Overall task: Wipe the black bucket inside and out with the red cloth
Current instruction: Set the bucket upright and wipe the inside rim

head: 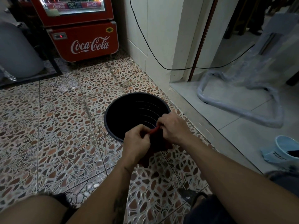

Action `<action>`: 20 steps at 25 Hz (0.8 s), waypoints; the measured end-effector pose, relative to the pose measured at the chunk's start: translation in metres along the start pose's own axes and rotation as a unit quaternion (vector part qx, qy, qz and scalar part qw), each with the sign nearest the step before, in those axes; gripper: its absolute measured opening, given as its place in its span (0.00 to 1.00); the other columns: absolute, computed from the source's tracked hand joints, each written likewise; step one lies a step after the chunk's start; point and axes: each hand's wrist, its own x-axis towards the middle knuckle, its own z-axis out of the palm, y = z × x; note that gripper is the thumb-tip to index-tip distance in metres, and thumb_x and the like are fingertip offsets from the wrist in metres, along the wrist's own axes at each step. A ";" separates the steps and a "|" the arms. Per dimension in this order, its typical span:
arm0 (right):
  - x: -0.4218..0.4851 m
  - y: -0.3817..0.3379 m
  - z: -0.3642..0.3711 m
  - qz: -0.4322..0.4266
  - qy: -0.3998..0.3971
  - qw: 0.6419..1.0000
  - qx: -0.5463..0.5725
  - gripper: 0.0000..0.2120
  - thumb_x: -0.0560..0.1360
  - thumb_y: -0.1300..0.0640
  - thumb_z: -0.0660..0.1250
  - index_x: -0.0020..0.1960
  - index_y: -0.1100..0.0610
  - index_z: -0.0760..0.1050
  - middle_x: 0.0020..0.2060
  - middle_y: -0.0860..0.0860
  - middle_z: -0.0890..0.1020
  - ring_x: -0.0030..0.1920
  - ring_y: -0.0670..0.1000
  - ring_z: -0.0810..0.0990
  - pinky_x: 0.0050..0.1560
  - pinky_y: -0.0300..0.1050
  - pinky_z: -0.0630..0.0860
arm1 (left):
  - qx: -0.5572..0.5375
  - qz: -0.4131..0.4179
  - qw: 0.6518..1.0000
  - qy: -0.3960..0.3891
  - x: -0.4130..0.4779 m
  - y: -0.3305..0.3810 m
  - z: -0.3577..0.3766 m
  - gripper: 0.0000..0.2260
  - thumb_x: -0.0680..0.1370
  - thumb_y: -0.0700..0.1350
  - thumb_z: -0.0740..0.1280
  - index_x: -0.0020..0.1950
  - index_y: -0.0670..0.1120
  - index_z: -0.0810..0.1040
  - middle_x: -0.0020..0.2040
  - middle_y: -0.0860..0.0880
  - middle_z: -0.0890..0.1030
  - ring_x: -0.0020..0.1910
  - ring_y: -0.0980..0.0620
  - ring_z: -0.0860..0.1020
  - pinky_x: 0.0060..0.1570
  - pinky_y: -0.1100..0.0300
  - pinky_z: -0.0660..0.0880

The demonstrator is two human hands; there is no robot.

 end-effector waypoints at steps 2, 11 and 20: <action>0.008 -0.005 -0.004 -0.008 0.066 0.997 0.027 0.09 0.75 0.58 0.66 0.54 0.54 0.81 0.49 0.51 0.81 0.51 0.55 0.73 0.52 0.53 0.73 | -0.019 0.026 0.998 0.046 0.005 0.002 -0.004 0.10 0.71 0.42 0.67 0.44 0.58 0.79 0.39 0.60 0.81 0.40 0.62 0.79 0.40 0.64 0.77; -0.030 -0.004 0.019 -0.027 -0.101 0.990 -0.094 0.21 0.72 0.45 0.62 0.64 0.48 0.75 0.58 0.48 0.77 0.61 0.53 0.71 0.65 0.56 0.63 | 0.303 0.037 0.952 -0.009 -0.009 -0.020 -0.009 0.11 0.75 0.51 0.61 0.50 0.52 0.81 0.52 0.52 0.74 0.50 0.50 0.71 0.50 0.51 0.69; -0.004 -0.001 0.032 -0.023 -0.085 0.979 -0.183 0.15 0.77 0.50 0.63 0.63 0.47 0.77 0.57 0.47 0.81 0.62 0.54 0.73 0.61 0.53 0.65 | 0.416 0.131 0.896 -0.085 0.004 -0.027 -0.016 0.12 0.79 0.54 0.57 0.55 0.53 0.77 0.51 0.54 0.79 0.51 0.50 0.75 0.52 0.53 0.66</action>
